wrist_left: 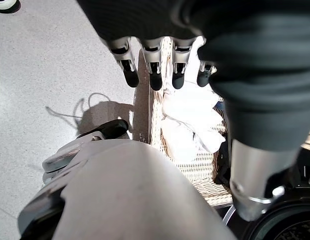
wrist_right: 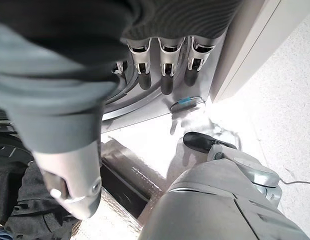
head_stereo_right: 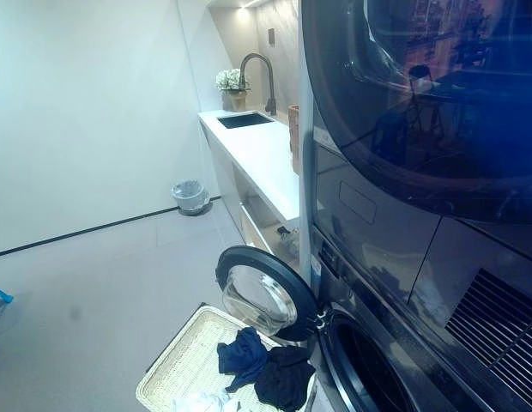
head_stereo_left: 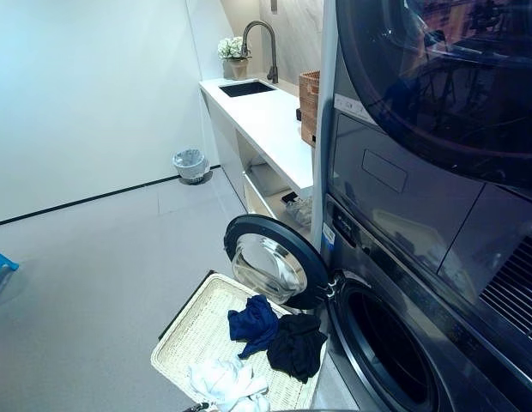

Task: Put the clothes into the washing machine.

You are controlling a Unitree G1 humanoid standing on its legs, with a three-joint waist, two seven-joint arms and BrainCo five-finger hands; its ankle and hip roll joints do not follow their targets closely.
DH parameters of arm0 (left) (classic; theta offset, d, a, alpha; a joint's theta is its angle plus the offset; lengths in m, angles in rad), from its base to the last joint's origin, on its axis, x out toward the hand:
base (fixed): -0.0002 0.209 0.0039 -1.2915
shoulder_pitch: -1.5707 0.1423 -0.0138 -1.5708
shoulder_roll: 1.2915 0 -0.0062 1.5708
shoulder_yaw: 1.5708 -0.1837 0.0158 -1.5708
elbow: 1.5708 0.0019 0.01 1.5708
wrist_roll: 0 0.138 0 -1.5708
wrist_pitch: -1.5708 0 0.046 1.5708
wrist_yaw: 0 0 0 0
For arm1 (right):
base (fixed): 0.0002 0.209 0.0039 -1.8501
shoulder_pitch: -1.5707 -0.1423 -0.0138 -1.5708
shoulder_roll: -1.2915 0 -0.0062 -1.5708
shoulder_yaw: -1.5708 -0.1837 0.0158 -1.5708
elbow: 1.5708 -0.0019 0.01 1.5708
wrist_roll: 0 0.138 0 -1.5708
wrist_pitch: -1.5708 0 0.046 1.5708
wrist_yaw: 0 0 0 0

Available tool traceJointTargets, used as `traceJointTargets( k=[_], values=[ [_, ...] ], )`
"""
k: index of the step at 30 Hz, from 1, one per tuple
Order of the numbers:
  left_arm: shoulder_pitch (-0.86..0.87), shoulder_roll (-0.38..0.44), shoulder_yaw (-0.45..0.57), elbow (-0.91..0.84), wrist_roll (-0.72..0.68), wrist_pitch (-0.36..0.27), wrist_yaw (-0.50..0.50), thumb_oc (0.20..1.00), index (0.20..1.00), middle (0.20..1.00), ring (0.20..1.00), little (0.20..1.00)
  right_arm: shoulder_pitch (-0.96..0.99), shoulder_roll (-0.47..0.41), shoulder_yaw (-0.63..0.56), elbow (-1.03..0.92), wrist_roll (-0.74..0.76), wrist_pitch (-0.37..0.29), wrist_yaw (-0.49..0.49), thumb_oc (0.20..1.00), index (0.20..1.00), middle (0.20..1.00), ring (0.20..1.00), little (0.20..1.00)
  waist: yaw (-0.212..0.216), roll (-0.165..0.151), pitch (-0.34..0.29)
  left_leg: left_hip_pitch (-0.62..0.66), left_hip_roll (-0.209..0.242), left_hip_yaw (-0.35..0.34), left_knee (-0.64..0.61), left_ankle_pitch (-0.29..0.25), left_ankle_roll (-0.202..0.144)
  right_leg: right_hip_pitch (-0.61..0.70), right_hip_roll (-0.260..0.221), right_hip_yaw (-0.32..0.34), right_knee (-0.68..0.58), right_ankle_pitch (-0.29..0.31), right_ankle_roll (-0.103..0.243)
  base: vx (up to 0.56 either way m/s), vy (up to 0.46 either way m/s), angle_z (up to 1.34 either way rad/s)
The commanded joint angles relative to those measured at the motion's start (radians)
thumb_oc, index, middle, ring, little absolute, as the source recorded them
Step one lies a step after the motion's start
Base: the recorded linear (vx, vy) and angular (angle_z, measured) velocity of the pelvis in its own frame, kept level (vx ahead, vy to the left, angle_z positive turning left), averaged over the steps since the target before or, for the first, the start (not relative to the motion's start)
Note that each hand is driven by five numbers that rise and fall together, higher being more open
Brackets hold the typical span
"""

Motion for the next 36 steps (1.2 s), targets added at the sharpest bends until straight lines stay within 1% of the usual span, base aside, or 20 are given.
traceJointTargets(
  k=[1,3,7,9,27,33,36],
  values=[
    [-0.1,0.01,0.009,0.046,-0.027,-0.015,-0.011,1.0,1.0,1.0,1.0,1.0,-0.092,0.025,0.001,0.042,0.035,0.009,-0.013,1.0,1.0,1.0,1.0,1.0,0.005,-0.053,0.046,0.061,-0.038,0.059,0.007,-0.08,0.04,-0.045,-0.04,0.02,0.019,0.03,0.027,0.0,0.0,0.0],
    [-0.099,0.009,0.012,0.046,-0.039,-0.029,-0.011,1.0,1.0,1.0,1.0,1.0,-0.093,0.024,-0.002,0.04,0.033,0.01,-0.011,1.0,1.0,1.0,1.0,1.0,0.004,-0.054,0.046,0.062,-0.038,0.059,0.007,-0.081,0.039,-0.045,-0.039,0.021,0.019,0.03,0.028,0.0,0.0,0.0],
    [-0.099,0.013,0.028,0.045,-0.056,-0.016,-0.019,1.0,1.0,1.0,1.0,1.0,-0.09,0.024,-0.007,0.044,0.029,0.009,-0.008,1.0,1.0,1.0,1.0,1.0,0.006,-0.055,0.046,0.064,-0.037,0.059,0.007,-0.081,0.039,-0.042,-0.039,0.019,0.02,0.03,0.028,0.0,0.0,0.0],
    [-0.097,0.014,0.032,0.049,-0.056,-0.023,-0.026,1.0,1.0,1.0,1.0,1.0,-0.09,0.023,-0.008,0.048,0.033,0.007,-0.008,1.0,1.0,1.0,1.0,1.0,0.008,-0.056,0.046,0.064,-0.037,0.058,0.007,-0.08,0.039,-0.042,-0.039,0.019,0.02,0.03,0.028,0.0,0.0,0.0],
    [-0.102,0.016,0.038,0.047,-0.064,-0.011,-0.021,1.0,1.0,1.0,1.0,1.0,-0.084,0.024,-0.006,0.048,0.031,0.004,-0.012,1.0,1.0,1.0,1.0,1.0,0.005,-0.055,0.051,0.064,-0.037,0.058,0.007,-0.078,0.041,-0.041,-0.039,0.02,0.023,0.028,0.026,0.0,0.0,0.0],
    [-0.099,0.017,0.052,0.043,-0.08,-0.013,0.004,1.0,1.0,1.0,1.0,1.0,-0.083,0.018,-0.008,0.045,0.024,0.008,-0.003,1.0,1.0,1.0,1.0,1.0,0.007,-0.054,0.061,0.063,-0.037,0.055,0.007,-0.077,0.04,-0.042,-0.04,0.016,0.024,0.028,0.026,0.02,0.0,0.0],
    [-0.095,0.021,0.055,0.033,-0.105,-0.021,0.023,1.0,1.0,1.0,1.0,1.0,-0.081,0.009,-0.009,0.036,0.028,0.016,-0.001,1.0,1.0,1.0,1.0,1.0,0.007,-0.052,0.076,0.056,-0.036,0.056,0.007,-0.072,0.039,-0.052,-0.041,0.015,0.028,0.03,0.027,0.03,-0.001,0.0]
  ],
)
